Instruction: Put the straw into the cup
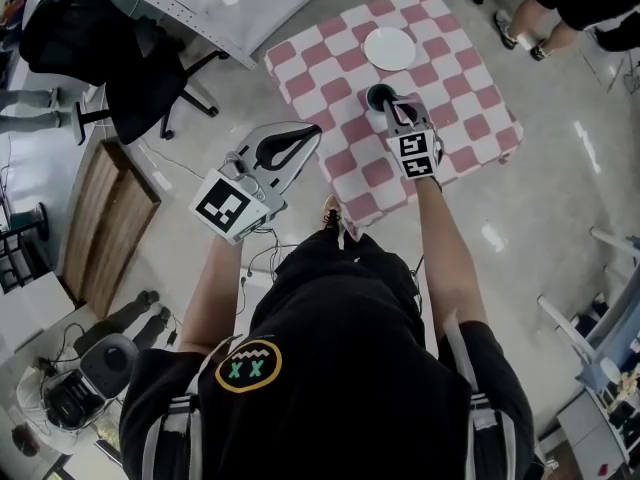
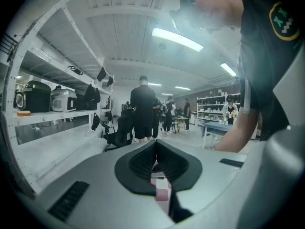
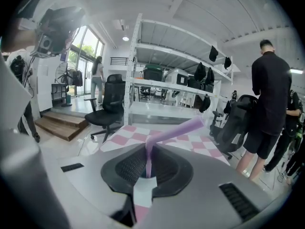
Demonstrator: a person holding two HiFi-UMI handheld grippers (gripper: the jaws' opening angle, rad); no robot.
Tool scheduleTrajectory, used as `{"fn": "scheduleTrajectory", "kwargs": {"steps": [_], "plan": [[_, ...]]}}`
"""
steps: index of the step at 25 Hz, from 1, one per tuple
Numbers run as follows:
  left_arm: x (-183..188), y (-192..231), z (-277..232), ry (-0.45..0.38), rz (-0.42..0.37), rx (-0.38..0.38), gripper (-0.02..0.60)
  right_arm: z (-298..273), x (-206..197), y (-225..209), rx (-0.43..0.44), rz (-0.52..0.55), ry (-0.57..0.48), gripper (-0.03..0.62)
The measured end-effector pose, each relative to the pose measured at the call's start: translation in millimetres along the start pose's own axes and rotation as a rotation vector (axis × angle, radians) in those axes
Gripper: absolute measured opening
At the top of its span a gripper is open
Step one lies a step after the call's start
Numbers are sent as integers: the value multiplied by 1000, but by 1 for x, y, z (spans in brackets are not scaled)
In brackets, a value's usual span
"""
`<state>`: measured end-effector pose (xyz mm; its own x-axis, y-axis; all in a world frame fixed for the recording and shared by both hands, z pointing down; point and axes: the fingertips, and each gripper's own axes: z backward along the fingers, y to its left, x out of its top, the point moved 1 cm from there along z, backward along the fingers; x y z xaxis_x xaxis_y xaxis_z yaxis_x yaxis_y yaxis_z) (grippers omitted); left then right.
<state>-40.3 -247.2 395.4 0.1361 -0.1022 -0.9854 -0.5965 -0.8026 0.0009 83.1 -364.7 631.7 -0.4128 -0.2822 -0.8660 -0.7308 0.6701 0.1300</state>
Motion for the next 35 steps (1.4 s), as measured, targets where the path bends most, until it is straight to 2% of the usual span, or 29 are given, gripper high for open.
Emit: {"fn": "scheduleTrajectory", "kwargs": {"steps": [15,19,21,28,35], "plan": [[2,-4,0,7,-3,9,18,-2,-21,-1,0,16,56,52],[11,-9,-3,3,38,15,18,-3,-22,-1,0,16,54,52],[9,-10,-2,3,29,14,18,-4,-23,-1,-1,19,54,52],[13,-13,0,1,47,22,18,1,-17,-2,0,7,18,60],[6,-16,2,0,16,9,18,7,-9,-3,-4,-5,-16,91]]}}
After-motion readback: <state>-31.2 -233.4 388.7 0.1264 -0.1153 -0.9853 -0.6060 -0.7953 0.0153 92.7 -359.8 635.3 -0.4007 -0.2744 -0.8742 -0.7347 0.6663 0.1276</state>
